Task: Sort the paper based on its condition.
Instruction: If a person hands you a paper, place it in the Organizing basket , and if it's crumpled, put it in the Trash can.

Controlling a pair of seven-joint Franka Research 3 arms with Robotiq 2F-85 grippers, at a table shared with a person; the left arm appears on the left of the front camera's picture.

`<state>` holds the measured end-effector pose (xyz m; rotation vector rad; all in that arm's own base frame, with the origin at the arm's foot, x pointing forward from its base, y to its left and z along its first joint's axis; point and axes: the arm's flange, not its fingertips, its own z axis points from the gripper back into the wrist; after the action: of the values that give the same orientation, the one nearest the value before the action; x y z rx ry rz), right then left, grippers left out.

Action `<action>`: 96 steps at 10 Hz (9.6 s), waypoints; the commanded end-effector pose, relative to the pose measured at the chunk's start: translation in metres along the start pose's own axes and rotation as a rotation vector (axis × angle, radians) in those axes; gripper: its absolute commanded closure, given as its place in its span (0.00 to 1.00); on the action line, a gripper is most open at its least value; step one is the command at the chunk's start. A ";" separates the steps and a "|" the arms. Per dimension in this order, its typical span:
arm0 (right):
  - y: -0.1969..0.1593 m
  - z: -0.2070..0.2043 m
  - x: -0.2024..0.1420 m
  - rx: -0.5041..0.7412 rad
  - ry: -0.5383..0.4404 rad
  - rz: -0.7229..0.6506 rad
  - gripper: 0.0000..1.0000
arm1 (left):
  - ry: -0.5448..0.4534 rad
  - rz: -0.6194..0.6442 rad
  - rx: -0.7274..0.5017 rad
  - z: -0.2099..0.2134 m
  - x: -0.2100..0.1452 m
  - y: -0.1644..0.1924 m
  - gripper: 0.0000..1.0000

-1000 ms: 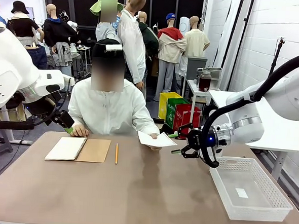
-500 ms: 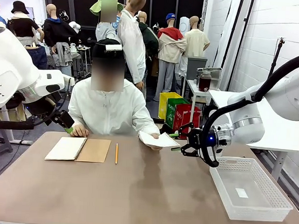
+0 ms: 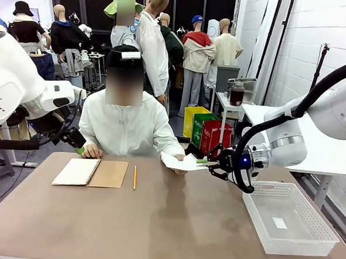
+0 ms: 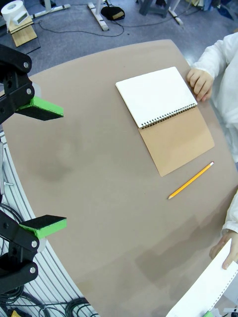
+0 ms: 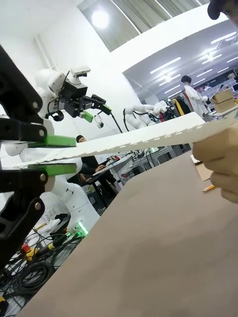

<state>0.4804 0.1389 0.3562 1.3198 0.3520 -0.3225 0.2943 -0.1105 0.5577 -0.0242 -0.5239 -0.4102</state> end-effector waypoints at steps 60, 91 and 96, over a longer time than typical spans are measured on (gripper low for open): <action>-0.014 0.178 -0.105 -1.253 -0.466 0.146 0.00 | -0.001 0.000 -0.002 0.000 0.000 0.000 0.00; -0.048 0.081 -0.052 -1.666 -0.661 0.030 0.00 | -0.001 0.000 -0.002 0.000 0.000 0.000 0.00; -0.054 0.082 -0.048 -1.678 -0.630 0.048 0.00 | -0.001 0.000 -0.002 0.000 0.000 0.000 0.00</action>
<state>0.4203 0.0491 0.3495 -0.4279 -0.0279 -0.2583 0.2943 -0.1105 0.5577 -0.0241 -0.5240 -0.4102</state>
